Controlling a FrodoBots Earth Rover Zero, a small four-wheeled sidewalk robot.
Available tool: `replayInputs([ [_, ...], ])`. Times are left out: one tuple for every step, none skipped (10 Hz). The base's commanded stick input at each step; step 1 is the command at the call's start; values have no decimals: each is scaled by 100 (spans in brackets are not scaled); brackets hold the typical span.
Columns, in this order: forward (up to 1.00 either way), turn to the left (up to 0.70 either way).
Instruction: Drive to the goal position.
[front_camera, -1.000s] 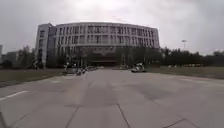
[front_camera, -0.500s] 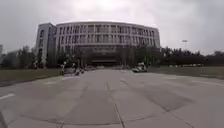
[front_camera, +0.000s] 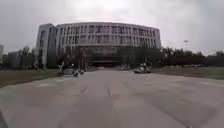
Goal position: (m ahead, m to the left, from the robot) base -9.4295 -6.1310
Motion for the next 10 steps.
replayInputs([
  [100, 0],
  [100, 0],
  [100, 0],
  [100, 0],
  [100, 0],
  [100, 0],
  [100, 0],
  [96, 0],
  [67, 0],
  [0, 0],
])
